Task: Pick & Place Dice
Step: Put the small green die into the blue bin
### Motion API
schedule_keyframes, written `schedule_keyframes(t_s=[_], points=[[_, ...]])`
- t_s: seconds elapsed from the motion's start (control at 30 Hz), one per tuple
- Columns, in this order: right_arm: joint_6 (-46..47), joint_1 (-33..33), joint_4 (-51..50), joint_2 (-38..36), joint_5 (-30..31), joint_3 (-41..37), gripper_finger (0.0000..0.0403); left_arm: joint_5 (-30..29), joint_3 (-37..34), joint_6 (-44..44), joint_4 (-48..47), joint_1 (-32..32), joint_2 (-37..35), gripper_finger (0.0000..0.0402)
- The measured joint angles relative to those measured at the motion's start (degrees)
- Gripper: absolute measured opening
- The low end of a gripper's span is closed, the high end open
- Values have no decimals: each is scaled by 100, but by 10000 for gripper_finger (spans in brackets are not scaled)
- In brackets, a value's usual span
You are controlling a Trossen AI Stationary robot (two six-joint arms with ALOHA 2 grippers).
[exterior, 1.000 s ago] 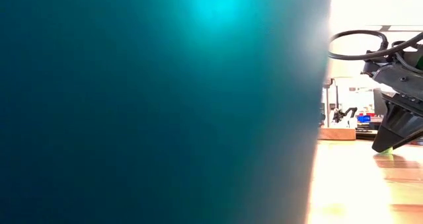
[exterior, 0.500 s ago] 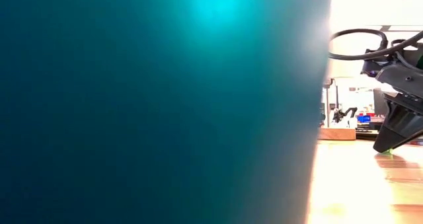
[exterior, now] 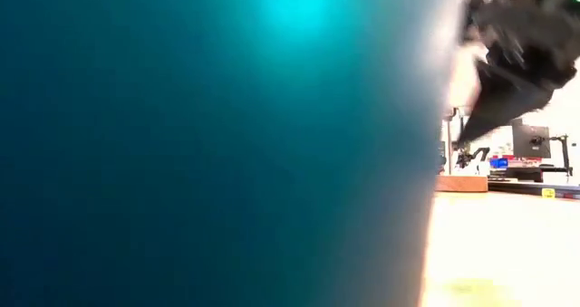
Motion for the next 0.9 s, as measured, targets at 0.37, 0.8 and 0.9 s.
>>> schedule_keyframes(t_s=[0.37, 0.8, 0.9], points=[[-3988, -517, 3072, 6, -290, 550, 40, -2, 0, 358, 361, 1, 0, 91], [-5499, -1272, 5301, 1123, -2921, 651, 40, -110, 0, 668, 564, 1, 2, 91], [-5517, -1359, 5052, 1405, -3256, 981, 40, -215, 0, 869, 726, 1, 2, 91]])
